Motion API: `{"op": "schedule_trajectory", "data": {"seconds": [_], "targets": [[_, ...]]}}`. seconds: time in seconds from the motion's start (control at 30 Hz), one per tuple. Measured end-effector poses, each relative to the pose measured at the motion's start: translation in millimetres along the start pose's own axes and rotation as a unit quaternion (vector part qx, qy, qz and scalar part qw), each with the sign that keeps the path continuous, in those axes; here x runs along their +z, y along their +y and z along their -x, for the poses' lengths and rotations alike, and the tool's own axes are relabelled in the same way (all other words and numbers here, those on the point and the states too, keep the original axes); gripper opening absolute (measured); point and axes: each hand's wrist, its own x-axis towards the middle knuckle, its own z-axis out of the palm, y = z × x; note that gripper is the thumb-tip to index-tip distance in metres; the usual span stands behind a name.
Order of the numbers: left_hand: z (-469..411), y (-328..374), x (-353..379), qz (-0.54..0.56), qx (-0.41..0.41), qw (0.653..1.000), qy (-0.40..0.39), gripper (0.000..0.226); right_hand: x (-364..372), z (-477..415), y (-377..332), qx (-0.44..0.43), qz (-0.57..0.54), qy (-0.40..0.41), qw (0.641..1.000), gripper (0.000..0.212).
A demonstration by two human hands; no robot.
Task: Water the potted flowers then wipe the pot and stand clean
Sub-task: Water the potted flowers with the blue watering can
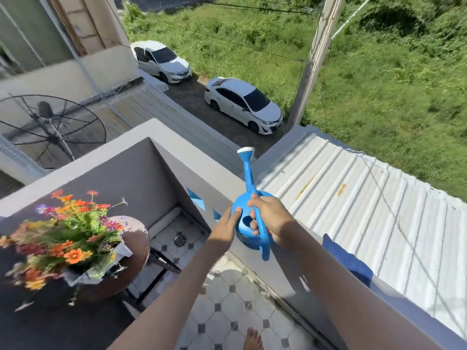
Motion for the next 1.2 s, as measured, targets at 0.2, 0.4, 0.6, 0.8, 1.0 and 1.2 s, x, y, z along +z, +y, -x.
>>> {"op": "schedule_trajectory", "data": {"seconds": [0.2,0.4,0.6,0.8,1.0,1.2], "targets": [[56.0,-14.3,-89.3,0.087,0.010,0.990,0.112,0.014,93.8,35.4,-14.4,-0.023,0.086,-0.063,0.994,0.021],[91.9,-78.9,-167.3,0.185,0.007,0.965,0.187,0.054,192.3,71.8,-21.3,-0.085,0.191,-0.154,0.966,0.028],[179.4,-74.6,-224.0,0.218,0.035,0.946,0.239,0.051,275.5,107.6,-11.6,-0.128,0.351,-0.219,0.901,0.021],[211.4,-87.9,-260.9,0.202,0.004,0.944,0.260,0.032,326.9,122.8,-5.5,-0.101,0.356,-0.221,0.902,0.030],[220.6,-93.6,-280.5,0.198,0.010,0.942,0.272,0.042,357.8,127.7,-8.8,-0.092,0.384,-0.228,0.890,0.031],[216.0,-87.5,-285.3,0.205,0.011,0.936,0.286,0.055,366.1,121.3,-22.6,-0.094,0.403,-0.241,0.878,0.025]]}}
